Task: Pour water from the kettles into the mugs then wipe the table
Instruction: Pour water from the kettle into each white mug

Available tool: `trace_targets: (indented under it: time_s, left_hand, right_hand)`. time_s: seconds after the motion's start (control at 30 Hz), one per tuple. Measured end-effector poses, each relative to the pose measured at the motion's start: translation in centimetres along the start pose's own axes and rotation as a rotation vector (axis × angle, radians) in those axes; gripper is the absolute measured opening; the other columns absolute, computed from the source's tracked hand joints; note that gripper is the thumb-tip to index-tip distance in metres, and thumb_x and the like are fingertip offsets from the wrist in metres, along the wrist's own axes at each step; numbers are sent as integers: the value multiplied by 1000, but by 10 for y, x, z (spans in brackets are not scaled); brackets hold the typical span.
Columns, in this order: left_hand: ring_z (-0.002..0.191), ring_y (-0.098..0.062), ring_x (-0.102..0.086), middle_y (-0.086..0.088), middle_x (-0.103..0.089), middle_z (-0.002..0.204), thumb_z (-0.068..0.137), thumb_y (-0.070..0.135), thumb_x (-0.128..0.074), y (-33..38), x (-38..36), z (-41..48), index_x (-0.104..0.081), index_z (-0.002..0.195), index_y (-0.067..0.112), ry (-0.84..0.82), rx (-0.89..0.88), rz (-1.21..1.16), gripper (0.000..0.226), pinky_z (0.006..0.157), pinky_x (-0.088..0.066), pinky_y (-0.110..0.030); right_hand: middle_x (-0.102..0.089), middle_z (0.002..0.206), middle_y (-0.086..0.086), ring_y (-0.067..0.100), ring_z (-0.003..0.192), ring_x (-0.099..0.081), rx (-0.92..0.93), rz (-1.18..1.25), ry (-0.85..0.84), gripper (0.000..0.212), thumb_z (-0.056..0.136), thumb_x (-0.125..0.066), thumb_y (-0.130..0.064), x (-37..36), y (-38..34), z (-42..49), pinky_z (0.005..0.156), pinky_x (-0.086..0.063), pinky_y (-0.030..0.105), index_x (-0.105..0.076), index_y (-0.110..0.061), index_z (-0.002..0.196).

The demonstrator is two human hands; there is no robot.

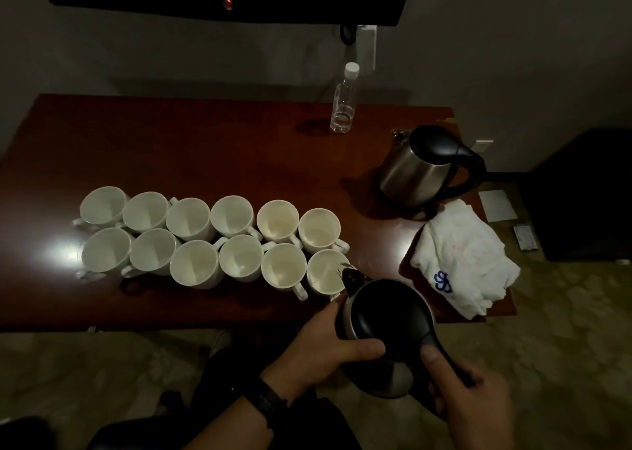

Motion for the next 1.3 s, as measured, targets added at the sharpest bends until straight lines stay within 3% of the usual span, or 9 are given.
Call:
trace_targets:
  time_s: [0.23,0.33,0.43,0.5,0.63,0.9,1.0,1.13,1.3]
  left_hand:
    - [127,-16,-63,5,-69,133,61,45,-94,-1,3,0,-58,137,31,-13,20,-36,85,112,-48,-46]
    - [126,-18,-64,3,-70,132,64,40,-90,-3,5,1,-58,138,28,-11,35,-52,82,112,-48,-49]
    - [126,-20,-65,0,-70,132,65,39,-90,-5,5,1,-59,137,27,-12,40,-58,79,112,-47,-51]
    - [126,-21,-64,0,-70,132,64,41,-91,-6,6,1,-60,136,28,-14,39,-60,80,113,-46,-52]
    - [128,-25,-63,-4,-69,135,61,50,-95,-5,5,0,-60,138,26,-32,41,-78,88,114,-44,-55]
    - [128,-28,-63,-8,-68,135,59,52,-95,-2,3,1,-57,141,19,-51,39,-124,97,112,-47,-50]
    - [127,-27,-63,-6,-69,134,63,46,-93,-1,3,2,-58,139,20,-58,37,-135,88,108,-50,-44]
    - [126,-26,-65,-6,-70,133,70,36,-85,-1,4,1,-58,138,19,-51,32,-138,76,105,-51,-41]
    - [127,-28,-63,-7,-69,133,64,42,-91,-1,4,2,-57,139,17,-43,34,-145,86,108,-50,-45]
  right_hand:
    - [-56,40,5,6,36,-52,57,-36,-44,38,72,-81,-43,-6,-3,0,54,-43,31,-69,-19,45]
    - [-51,40,4,9,39,-47,93,-29,-47,49,56,-72,-64,-7,-3,-2,54,-39,33,-67,-16,48]
    - [-51,42,1,9,40,-46,120,-39,-69,50,58,-76,-69,-8,-3,-3,54,-35,34,-69,-21,49]
    - [-50,45,2,13,44,-45,128,-35,-71,62,59,-80,-75,-8,-1,-2,54,-34,37,-69,-14,55]
    - [-45,50,7,17,48,-43,136,-34,-81,76,57,-71,-76,-7,2,0,55,-31,39,-60,-1,61]
    - [-46,44,2,16,43,-41,175,-56,-79,69,60,-70,-76,-6,1,1,52,-31,38,-61,-7,55]
    - [-45,44,3,16,43,-41,182,-58,-75,71,60,-71,-75,-6,0,1,52,-32,38,-60,-5,58]
    - [-49,43,0,12,41,-44,196,-60,-74,58,59,-69,-74,-8,-2,-1,50,-33,34,-64,-17,50]
    - [-47,43,1,13,42,-43,215,-75,-62,68,61,-68,-75,-7,-4,-1,47,-31,32,-61,-8,57]
Point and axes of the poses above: each hand's wrist, its own z-axis towards the middle knuckle, its own x-axis out of the back of the hand, y = z × x, the point moved 4 cm from there along z, towards the middle knuckle
